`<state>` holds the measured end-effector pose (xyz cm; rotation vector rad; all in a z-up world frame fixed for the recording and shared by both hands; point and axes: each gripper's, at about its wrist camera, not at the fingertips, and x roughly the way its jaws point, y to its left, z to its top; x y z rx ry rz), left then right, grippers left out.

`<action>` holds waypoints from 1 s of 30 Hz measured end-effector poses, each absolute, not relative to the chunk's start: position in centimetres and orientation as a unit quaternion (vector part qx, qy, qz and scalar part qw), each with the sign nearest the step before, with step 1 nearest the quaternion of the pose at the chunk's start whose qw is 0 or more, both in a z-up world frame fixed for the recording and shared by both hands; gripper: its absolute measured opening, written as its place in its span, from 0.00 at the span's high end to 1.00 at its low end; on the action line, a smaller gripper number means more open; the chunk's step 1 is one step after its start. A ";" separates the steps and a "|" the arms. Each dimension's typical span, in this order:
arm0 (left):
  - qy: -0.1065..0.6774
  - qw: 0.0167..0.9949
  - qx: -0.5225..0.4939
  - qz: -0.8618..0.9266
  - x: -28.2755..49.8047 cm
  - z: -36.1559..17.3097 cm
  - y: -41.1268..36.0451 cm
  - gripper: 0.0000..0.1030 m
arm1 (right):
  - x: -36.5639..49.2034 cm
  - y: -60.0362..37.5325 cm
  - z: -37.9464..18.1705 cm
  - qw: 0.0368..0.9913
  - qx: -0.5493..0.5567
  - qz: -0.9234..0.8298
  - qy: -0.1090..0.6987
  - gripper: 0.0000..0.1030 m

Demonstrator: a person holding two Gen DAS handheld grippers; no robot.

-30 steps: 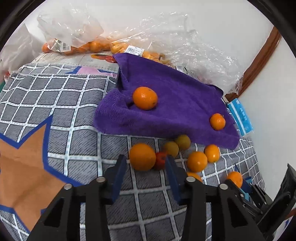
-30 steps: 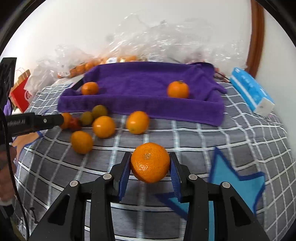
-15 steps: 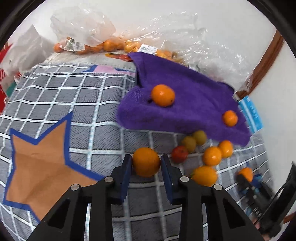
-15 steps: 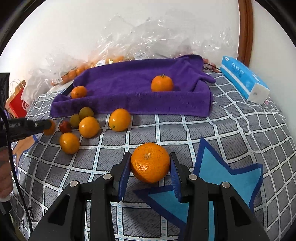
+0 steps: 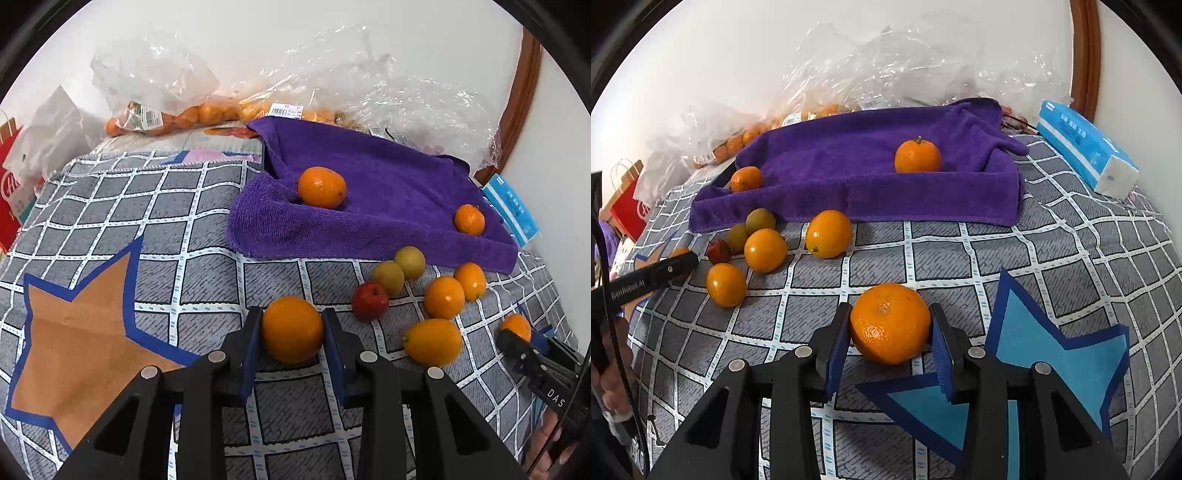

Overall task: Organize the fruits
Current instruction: 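Lift both held oranges and carry them toward the purple towel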

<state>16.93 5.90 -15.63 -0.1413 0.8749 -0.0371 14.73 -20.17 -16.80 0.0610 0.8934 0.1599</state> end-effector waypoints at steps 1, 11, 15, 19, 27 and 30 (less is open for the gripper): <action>0.423 0.903 -0.069 -0.018 16.9 -15.6 5.9 0.70 | 14.7 -20.2 -16.8 0.898 0.031 0.077 0.432 0.60; 0.422 0.903 -0.078 -0.021 16.7 -15.7 6.1 0.70 | 14.7 -19.3 -17.0 0.898 -0.001 0.067 0.435 0.57; 0.420 0.903 -0.087 -0.025 16.7 -15.8 6.4 0.70 | 14.7 -19.3 -17.0 0.898 0.001 0.068 0.436 0.56; 0.419 0.902 -0.099 -0.030 16.6 -15.9 6.7 0.70 | 14.7 -19.0 -17.0 0.897 -0.011 0.062 0.438 0.56; 0.419 0.903 -0.094 -0.026 16.6 -15.9 6.4 0.70 | 14.7 -19.3 -16.9 0.896 -0.008 0.056 0.441 0.56; 0.420 0.903 -0.092 -0.024 16.6 -15.8 6.3 0.70 | 14.8 -19.3 -16.9 0.896 -0.008 0.057 0.441 0.56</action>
